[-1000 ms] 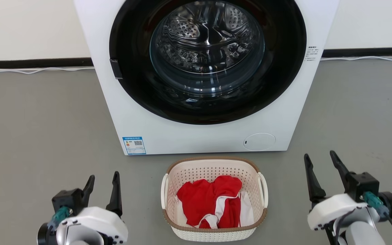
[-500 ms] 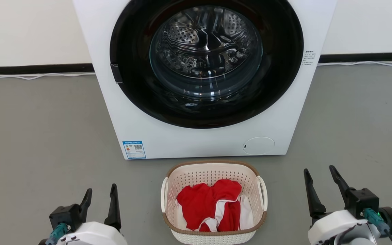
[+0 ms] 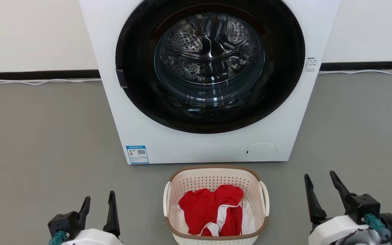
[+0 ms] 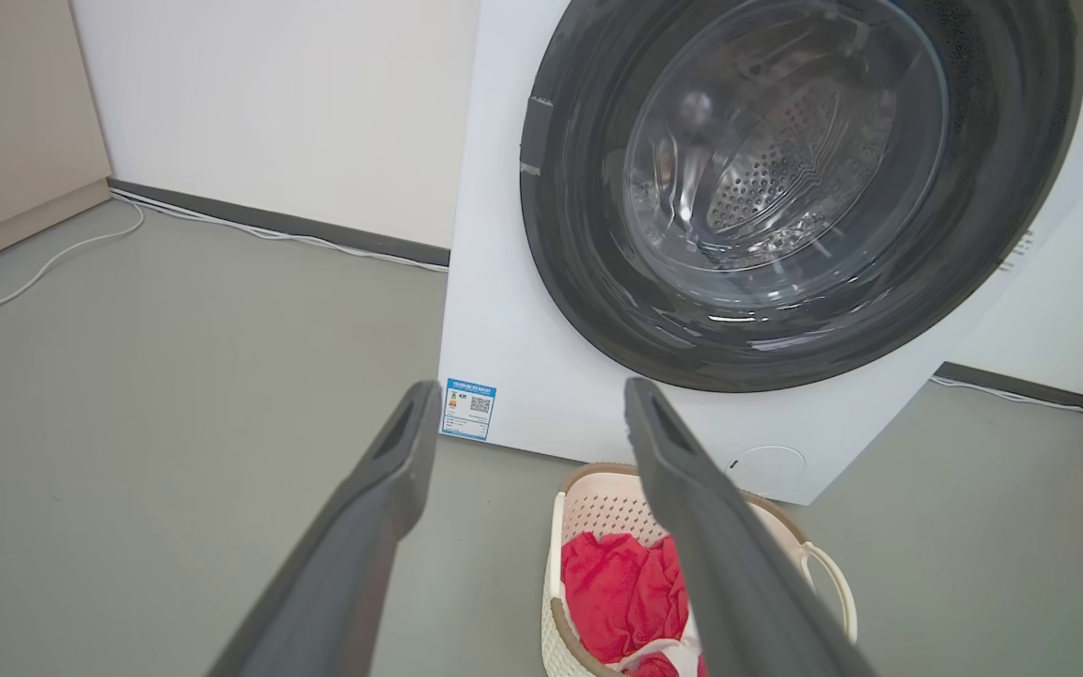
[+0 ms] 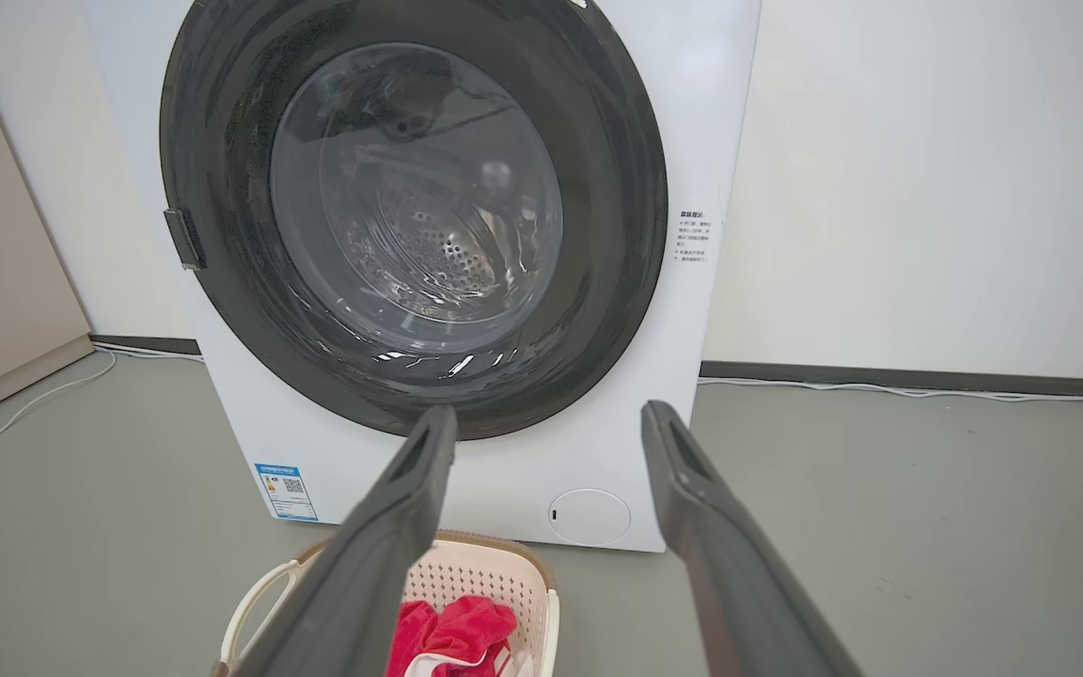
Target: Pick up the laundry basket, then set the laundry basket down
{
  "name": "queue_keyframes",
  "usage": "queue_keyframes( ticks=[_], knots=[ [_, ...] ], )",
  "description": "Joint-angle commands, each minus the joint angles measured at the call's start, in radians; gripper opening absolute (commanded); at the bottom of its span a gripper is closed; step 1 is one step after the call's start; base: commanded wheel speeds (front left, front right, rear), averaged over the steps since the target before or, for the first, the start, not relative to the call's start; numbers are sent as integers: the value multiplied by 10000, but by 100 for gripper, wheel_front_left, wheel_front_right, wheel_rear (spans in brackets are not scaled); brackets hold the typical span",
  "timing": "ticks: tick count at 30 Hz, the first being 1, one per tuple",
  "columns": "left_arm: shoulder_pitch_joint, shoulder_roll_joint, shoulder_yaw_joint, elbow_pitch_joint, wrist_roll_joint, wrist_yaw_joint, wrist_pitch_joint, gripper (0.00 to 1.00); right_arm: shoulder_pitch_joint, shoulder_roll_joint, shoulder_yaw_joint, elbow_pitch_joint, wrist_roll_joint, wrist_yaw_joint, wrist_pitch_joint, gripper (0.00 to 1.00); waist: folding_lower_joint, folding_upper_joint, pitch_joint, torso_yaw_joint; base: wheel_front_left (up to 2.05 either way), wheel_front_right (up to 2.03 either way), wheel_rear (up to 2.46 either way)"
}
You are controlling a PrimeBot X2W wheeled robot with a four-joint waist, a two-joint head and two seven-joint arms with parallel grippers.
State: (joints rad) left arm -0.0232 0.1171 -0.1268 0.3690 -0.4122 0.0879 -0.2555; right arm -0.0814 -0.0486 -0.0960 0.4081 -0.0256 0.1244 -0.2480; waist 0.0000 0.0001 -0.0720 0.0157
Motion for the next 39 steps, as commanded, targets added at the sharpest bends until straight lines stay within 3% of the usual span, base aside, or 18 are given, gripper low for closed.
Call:
queue_keyframes(
  ticks=[1,2,3,13,18,39],
  knots=[
    [-236,48,349,-256,132,26,-63,100,-192,-19,268,-288,117,63,-104,100,0,-1,-31,6,0,0,0],
    [-238,56,307,-243,148,-26,-63,100,-188,-18,282,-295,132,63,-101,100,0,-1,-50,6,0,0,0],
    [4,-25,-33,73,21,-17,10,0,-3,15,17,50,101,-4,12,0,0,-1,-59,7,0,0,0],
    [233,-191,102,416,-675,-133,234,0,200,66,-86,409,961,-6,307,0,23,-1,-41,-1,0,0,0],
    [199,-211,191,338,-1155,-220,373,0,213,63,-46,291,1631,-3,411,0,2,-1,11,-8,0,0,0],
    [19,-292,573,50,-3071,-567,950,0,158,49,-31,-87,4243,9,939,0,1,-1,145,-35,0,0,0]
  ],
)
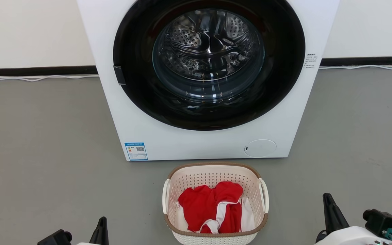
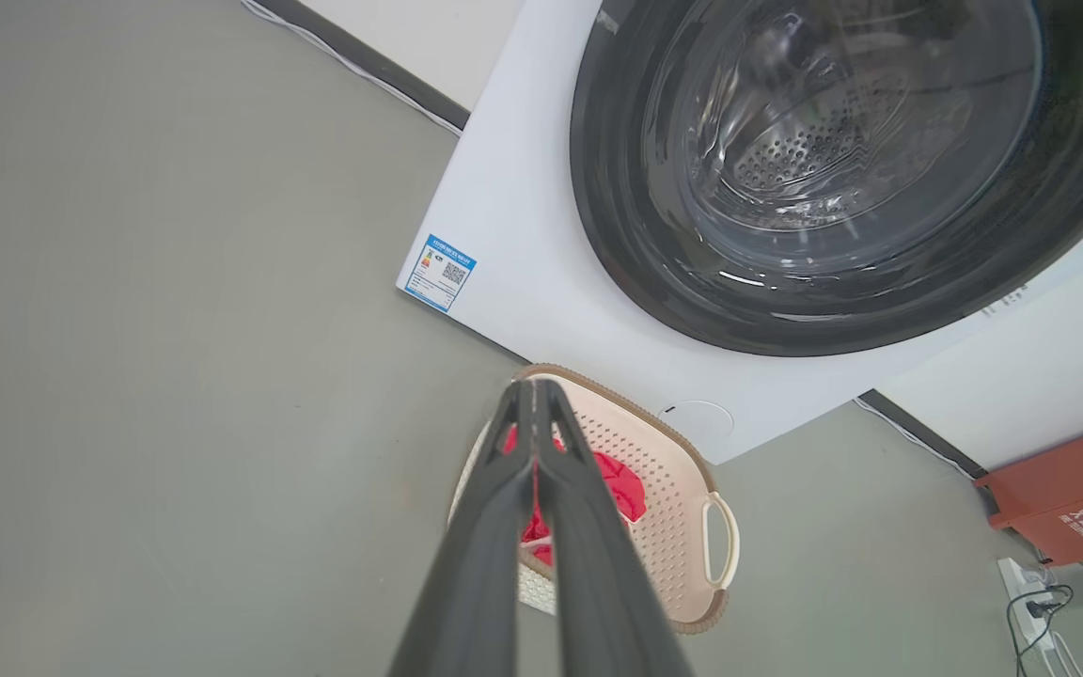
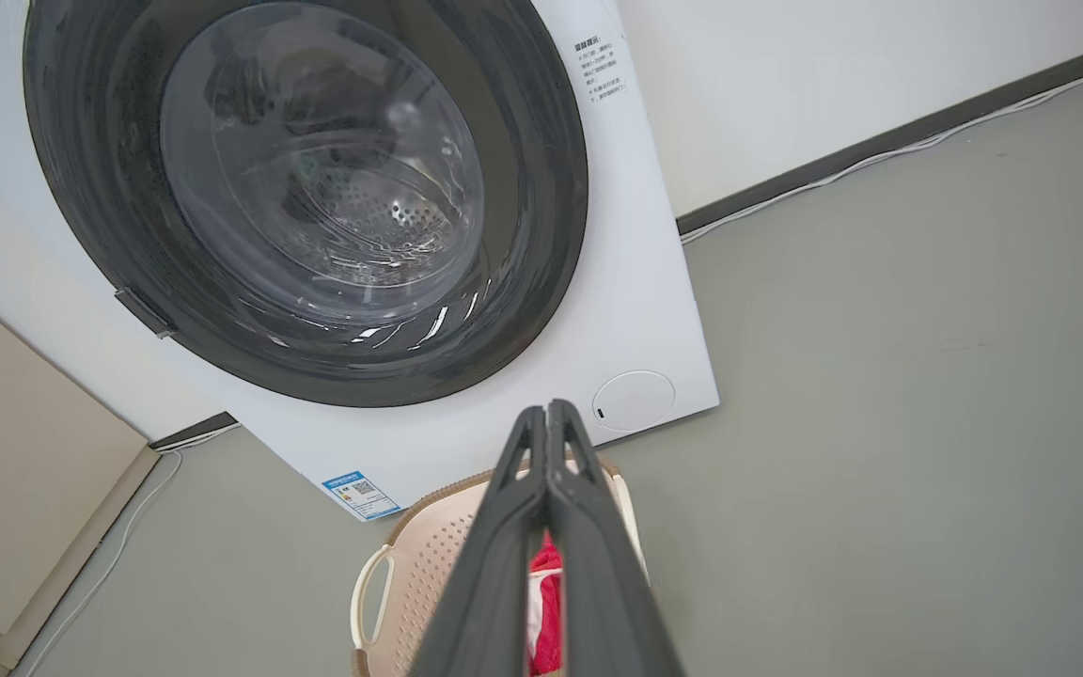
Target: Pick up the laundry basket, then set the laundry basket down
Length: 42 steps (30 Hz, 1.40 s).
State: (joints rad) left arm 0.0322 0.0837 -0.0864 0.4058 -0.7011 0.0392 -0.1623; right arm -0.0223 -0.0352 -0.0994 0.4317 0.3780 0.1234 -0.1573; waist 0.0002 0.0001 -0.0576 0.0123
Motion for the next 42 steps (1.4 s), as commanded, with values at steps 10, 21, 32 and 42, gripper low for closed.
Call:
queue_keyframes(
  ticks=[10,21,32,42],
  knots=[
    [-628,1,365,-456,-1130,-253,310,0,-478,-93,-12,-489,1499,25,318,0,-1,-1,66,-14,0,0,0],
    [-731,-43,582,-608,-2181,-445,635,0,-528,-100,-30,-672,2929,31,634,0,-1,-1,137,-28,0,0,0],
    [-833,-87,800,-759,-3228,-635,959,0,-578,-108,-47,-854,4355,37,950,0,-2,-1,209,-43,0,0,0],
    [-917,-124,978,-883,-4088,-792,1225,0,-619,-114,-62,-1003,5526,43,1208,0,-2,-1,267,-55,0,0,0]
  ],
)
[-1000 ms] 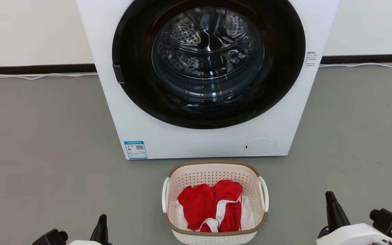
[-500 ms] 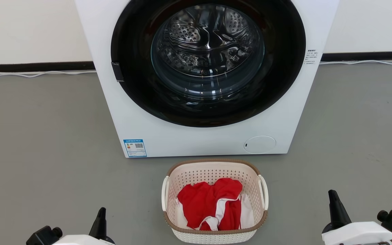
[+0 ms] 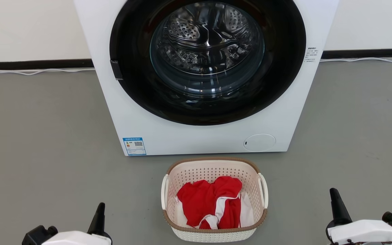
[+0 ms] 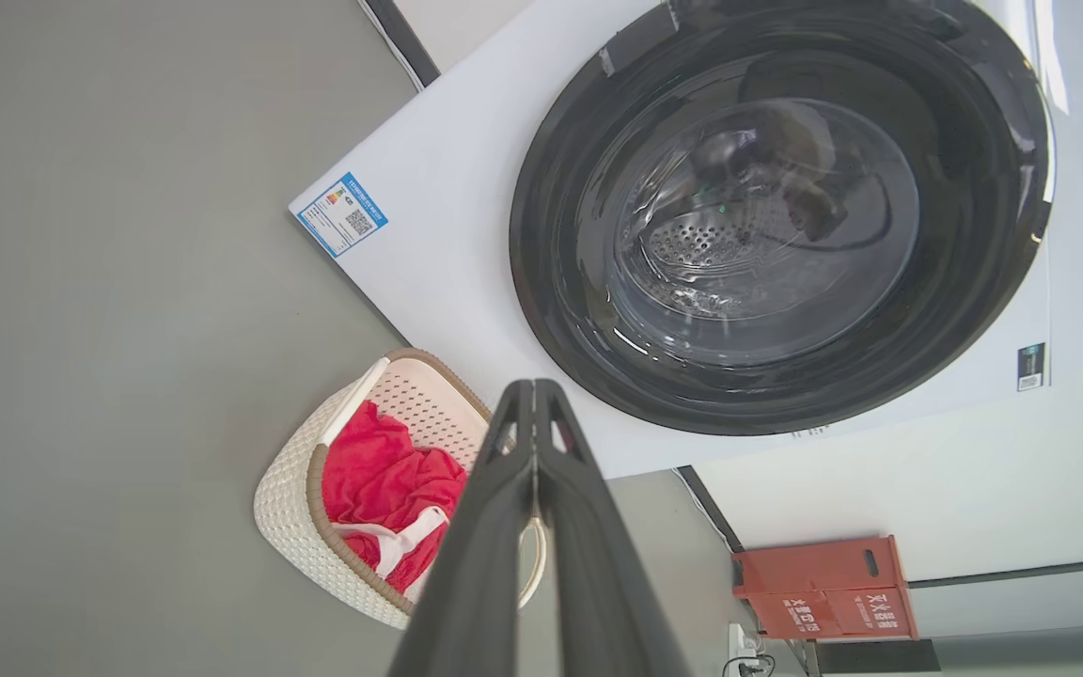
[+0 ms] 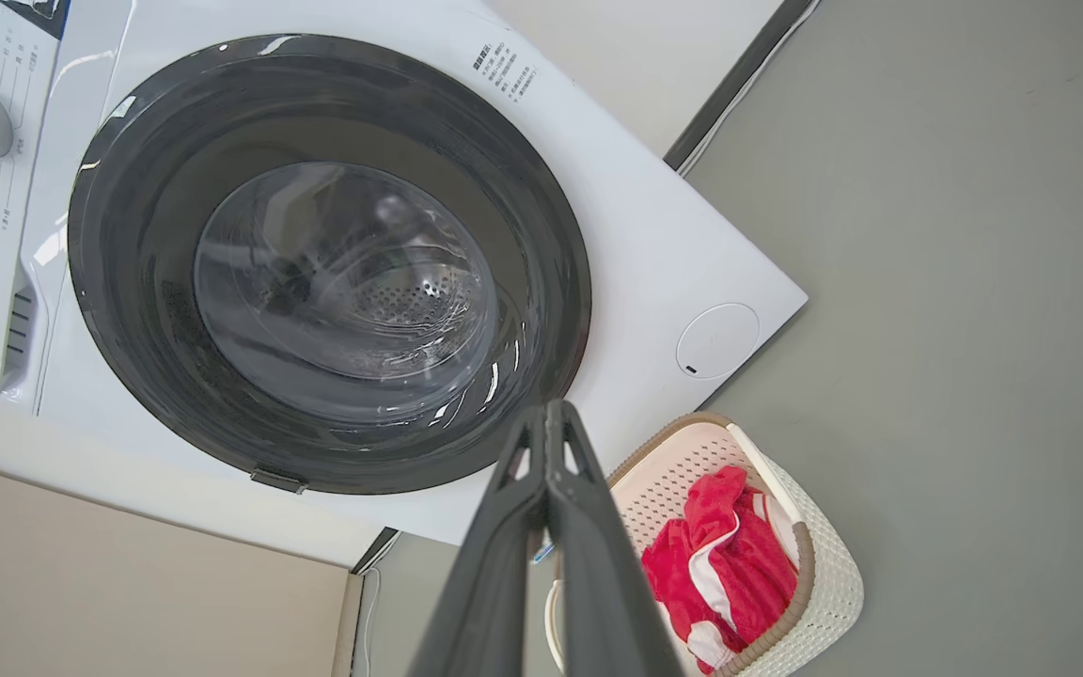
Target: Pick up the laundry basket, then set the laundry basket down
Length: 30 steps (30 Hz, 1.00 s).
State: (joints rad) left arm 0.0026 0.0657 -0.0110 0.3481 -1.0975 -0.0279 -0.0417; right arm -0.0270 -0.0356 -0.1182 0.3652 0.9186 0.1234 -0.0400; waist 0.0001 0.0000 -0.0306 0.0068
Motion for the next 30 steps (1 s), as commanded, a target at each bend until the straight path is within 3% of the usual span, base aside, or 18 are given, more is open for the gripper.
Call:
queue_keyframes(
  ticks=[1,30],
  knots=[
    [-631,52,244,-320,-220,-138,48,0,-577,-111,124,-355,250,43,64,0,-1,0,4,-1,0,0,0],
    [-911,-69,835,-734,-3086,-660,930,0,-713,-132,76,-853,4148,61,925,0,-1,0,199,-40,0,0,0]
  ],
)
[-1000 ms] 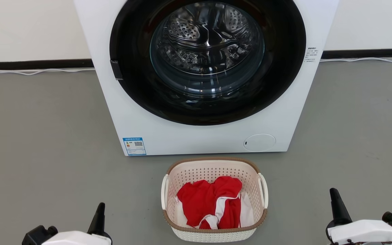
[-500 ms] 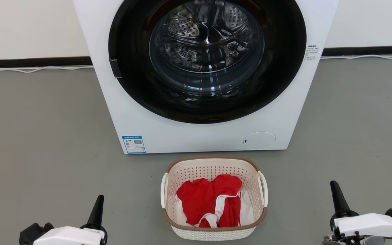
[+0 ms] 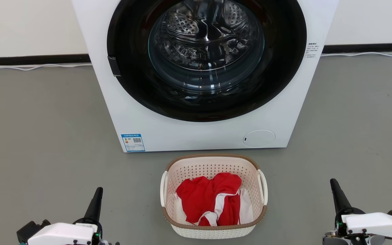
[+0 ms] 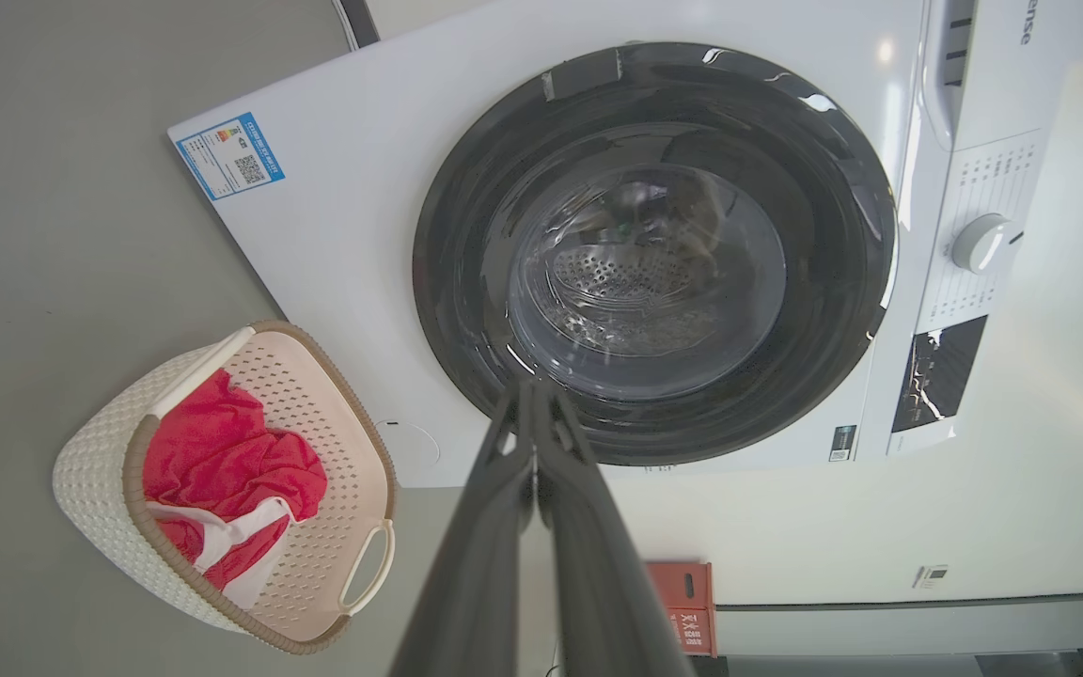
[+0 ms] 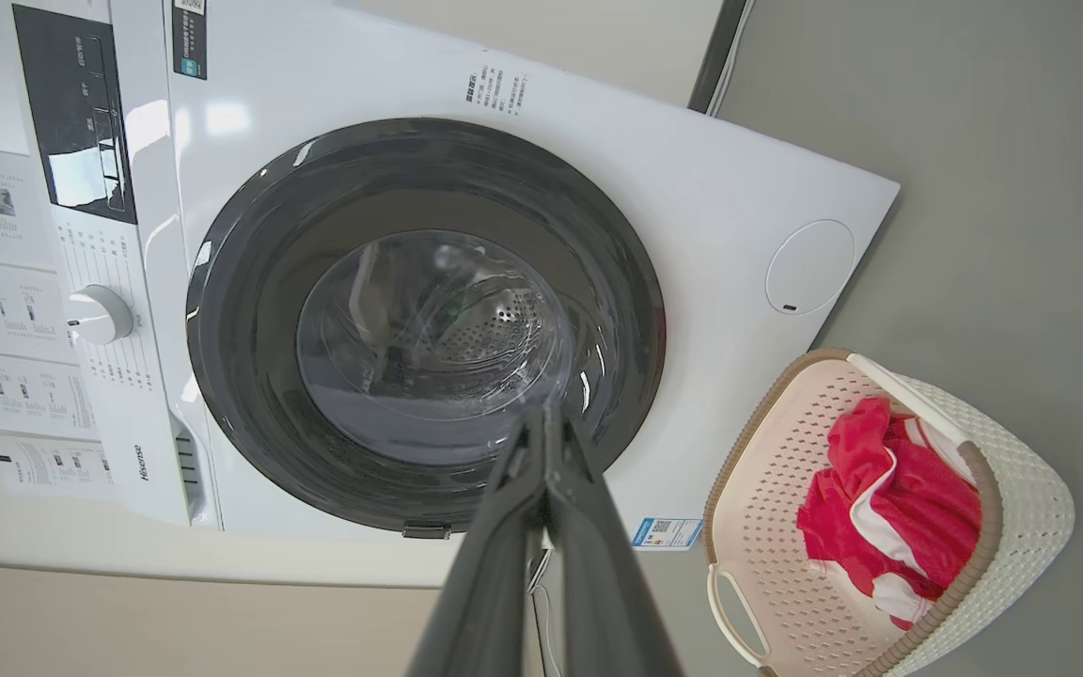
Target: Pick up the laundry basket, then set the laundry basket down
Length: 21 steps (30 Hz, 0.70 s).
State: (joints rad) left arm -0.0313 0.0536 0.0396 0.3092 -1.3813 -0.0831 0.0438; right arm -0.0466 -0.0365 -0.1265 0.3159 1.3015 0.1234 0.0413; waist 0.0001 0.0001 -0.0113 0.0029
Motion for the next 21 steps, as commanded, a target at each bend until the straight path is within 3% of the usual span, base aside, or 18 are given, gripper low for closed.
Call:
queue_keyframes(
  ticks=[1,21],
  knots=[
    [-581,48,348,-358,-343,-125,104,0,-521,-123,157,-376,448,61,141,0,0,-1,13,-2,0,0,0],
    [-758,-29,722,-620,-2157,-455,662,0,-608,-136,127,-692,2915,72,686,0,0,-1,136,-27,0,0,0]
  ],
)
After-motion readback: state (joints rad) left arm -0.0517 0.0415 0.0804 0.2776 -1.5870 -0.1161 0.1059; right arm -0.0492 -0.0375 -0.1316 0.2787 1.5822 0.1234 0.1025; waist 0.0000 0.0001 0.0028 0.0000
